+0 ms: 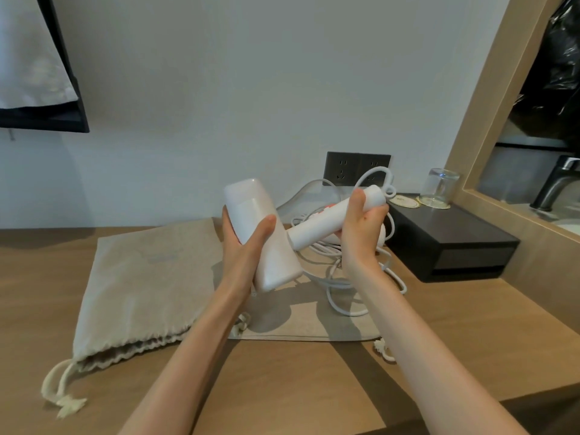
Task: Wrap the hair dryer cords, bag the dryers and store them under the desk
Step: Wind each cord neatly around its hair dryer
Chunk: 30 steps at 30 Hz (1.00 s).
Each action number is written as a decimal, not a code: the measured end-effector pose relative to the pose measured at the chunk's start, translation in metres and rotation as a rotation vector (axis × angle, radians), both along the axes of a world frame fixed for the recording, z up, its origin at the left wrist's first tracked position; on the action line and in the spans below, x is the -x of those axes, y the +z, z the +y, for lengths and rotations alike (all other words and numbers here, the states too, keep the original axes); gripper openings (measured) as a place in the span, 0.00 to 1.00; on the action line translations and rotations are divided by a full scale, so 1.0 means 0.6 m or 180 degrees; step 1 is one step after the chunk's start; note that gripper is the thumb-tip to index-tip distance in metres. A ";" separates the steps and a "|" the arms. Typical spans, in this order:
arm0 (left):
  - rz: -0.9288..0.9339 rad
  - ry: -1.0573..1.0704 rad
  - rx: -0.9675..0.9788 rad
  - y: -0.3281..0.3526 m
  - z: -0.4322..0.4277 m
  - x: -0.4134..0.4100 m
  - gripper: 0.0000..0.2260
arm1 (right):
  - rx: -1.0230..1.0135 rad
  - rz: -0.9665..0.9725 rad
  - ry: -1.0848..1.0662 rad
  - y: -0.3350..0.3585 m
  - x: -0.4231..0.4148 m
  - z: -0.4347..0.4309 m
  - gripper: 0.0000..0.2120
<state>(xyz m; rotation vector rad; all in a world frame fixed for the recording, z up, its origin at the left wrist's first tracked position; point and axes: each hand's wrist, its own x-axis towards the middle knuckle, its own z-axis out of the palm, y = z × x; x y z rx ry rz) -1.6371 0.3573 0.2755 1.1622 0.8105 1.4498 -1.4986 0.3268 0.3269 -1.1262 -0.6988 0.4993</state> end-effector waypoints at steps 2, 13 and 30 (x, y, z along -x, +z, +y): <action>0.0021 -0.0005 0.0014 -0.002 0.001 0.001 0.35 | 0.0049 -0.0108 0.0046 -0.002 -0.002 0.004 0.11; 0.0891 -0.0224 -0.0616 0.001 -0.004 0.007 0.38 | 0.0303 -0.0745 0.0538 -0.014 -0.028 0.000 0.08; 0.1696 -0.0713 -0.1049 0.001 -0.018 -0.004 0.38 | 0.1023 -0.2120 0.1138 -0.024 -0.063 -0.015 0.12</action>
